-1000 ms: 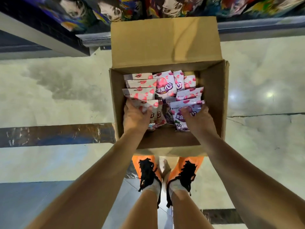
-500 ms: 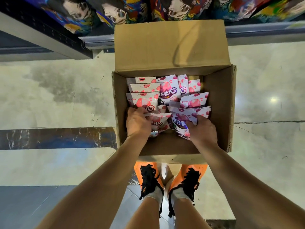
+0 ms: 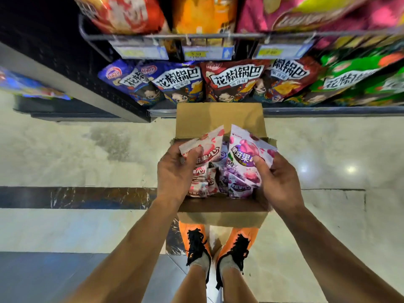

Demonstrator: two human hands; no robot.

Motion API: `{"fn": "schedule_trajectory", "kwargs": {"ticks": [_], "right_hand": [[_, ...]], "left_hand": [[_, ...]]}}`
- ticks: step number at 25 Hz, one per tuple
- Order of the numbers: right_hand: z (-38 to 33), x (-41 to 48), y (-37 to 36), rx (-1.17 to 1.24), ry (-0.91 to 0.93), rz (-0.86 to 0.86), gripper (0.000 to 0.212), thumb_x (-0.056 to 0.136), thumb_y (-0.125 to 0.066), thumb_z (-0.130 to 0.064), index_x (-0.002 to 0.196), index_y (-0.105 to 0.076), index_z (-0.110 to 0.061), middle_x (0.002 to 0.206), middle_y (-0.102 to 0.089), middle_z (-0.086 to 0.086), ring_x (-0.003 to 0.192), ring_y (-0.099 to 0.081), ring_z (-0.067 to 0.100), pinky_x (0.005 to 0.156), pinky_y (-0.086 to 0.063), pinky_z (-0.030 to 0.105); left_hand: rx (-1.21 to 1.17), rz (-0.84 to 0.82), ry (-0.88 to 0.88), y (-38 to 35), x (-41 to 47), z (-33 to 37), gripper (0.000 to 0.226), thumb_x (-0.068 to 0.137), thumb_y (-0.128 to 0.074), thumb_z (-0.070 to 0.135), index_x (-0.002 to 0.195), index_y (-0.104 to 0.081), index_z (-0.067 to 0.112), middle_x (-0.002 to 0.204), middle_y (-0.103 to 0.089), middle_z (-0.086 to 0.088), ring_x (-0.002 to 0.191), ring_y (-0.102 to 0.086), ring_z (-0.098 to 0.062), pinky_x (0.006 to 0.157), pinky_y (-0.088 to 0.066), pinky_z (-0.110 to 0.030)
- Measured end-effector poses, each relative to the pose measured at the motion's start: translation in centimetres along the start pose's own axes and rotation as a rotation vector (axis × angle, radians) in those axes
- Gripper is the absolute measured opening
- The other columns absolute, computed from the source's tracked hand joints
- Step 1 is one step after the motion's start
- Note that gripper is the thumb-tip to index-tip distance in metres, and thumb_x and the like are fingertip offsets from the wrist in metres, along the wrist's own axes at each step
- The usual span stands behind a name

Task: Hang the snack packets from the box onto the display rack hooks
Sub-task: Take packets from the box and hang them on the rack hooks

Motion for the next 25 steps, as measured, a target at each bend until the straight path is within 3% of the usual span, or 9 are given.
{"fn": "schedule_trajectory", "kwargs": {"ticks": [4,10,12,13,15,17,19,22,25], "right_hand": [[-14.2,-3.7,4.4,0.079,0.125,0.008,0.004,0.101,-0.058,-0.019,0.098,-0.060,-0.022,0.087,-0.062,-0.022,0.063,-0.061,-0.019,0.055,-0.044,0.002],[-36.7,-12.7,12.1,-0.025,0.438,0.067,0.026,0.104,-0.053,-0.032,0.101,-0.064,-0.009,0.084,-0.065,-0.002,0.078,-0.069,0.011,0.061,-0.055,0.022],[-43.4,-16.4,14.7,-0.022,0.557,0.096,0.031,0.103,-0.053,-0.038,0.112,-0.070,-0.013,0.094,-0.071,-0.009,0.096,-0.070,0.022,0.075,-0.056,0.029],[-46.2,-18.3,15.8,0.006,0.589,0.112,0.032,0.103,-0.054,-0.036,0.114,-0.070,-0.010,0.091,-0.071,-0.012,0.093,-0.070,0.022,0.074,-0.054,0.022],[-52.0,-22.0,18.2,0.052,0.680,0.154,0.032,0.101,-0.056,-0.031,0.113,-0.070,-0.005,0.089,-0.074,-0.006,0.087,-0.070,0.015,0.070,-0.052,0.015],[-57.6,-25.9,20.5,0.064,0.799,0.211,0.028,0.101,-0.057,-0.030,0.115,-0.072,-0.012,0.110,-0.075,-0.007,0.104,-0.066,0.002,0.089,-0.052,0.021],[-63.0,-30.2,22.8,0.098,0.910,0.271,0.027,0.101,-0.057,-0.029,0.117,-0.072,-0.013,0.114,-0.073,-0.010,0.109,-0.062,-0.005,0.093,-0.049,0.018],[-69.5,-35.7,25.2,0.173,1.018,0.282,0.016,0.102,-0.057,-0.017,0.093,-0.070,-0.017,0.077,-0.066,-0.027,0.068,-0.057,-0.015,0.062,-0.041,0.003],[-74.8,-40.4,27.1,0.227,1.130,0.294,0.017,0.102,-0.056,-0.019,0.093,-0.068,-0.011,0.082,-0.064,-0.012,0.057,-0.052,-0.012,0.057,-0.042,0.008]], "left_hand": [[-0.003,0.039,-0.184,1.8,-4.3,14.9,0.012,0.103,-0.067,0.020,0.111,-0.073,0.015,0.105,-0.081,0.001,0.102,-0.076,-0.017,0.087,-0.062,-0.034],[0.065,0.146,-0.499,5.8,-13.0,39.5,0.008,0.105,-0.062,0.031,0.099,-0.066,0.027,0.093,-0.076,0.005,0.090,-0.075,-0.016,0.079,-0.063,-0.048],[0.060,0.169,-0.599,6.5,-16.6,46.8,0.020,0.106,-0.060,0.030,0.089,-0.061,0.019,0.078,-0.069,0.010,0.073,-0.069,-0.005,0.065,-0.058,-0.033],[0.057,0.184,-0.640,6.8,-18.3,49.9,0.027,0.106,-0.060,0.029,0.082,-0.055,0.016,0.068,-0.063,0.013,0.062,-0.062,0.000,0.057,-0.049,-0.023],[0.035,0.191,-0.754,7.3,-22.2,56.7,0.035,0.105,-0.059,0.033,0.078,-0.052,0.013,0.062,-0.058,0.011,0.056,-0.046,0.001,0.056,-0.037,-0.024],[-0.013,0.197,-0.861,8.0,-25.9,62.9,0.035,0.105,-0.059,0.036,0.088,-0.060,0.006,0.067,-0.058,0.001,0.059,-0.045,0.003,0.058,-0.039,-0.025],[-0.061,0.219,-0.943,9.2,-29.9,68.7,0.029,0.106,-0.060,0.028,0.086,-0.059,0.006,0.063,-0.052,0.008,0.055,-0.047,0.005,0.055,-0.036,-0.015],[-0.060,0.271,-1.101,11.0,-35.8,75.7,0.037,0.105,-0.061,0.024,0.074,-0.047,0.011,0.061,-0.040,0.011,0.053,-0.041,0.001,0.053,-0.032,-0.018],[-0.096,0.325,-1.209,13.4,-40.5,81.3,0.043,0.104,-0.063,0.025,0.069,-0.041,0.015,0.061,-0.040,0.004,0.055,-0.035,-0.005,0.056,-0.033,-0.026]]}}
Point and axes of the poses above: each hand's wrist, its own x-axis towards the middle knuckle, its own y-axis out of the back of the hand, z = x × y, the point moved 7 cm from there along x, towards the middle knuckle
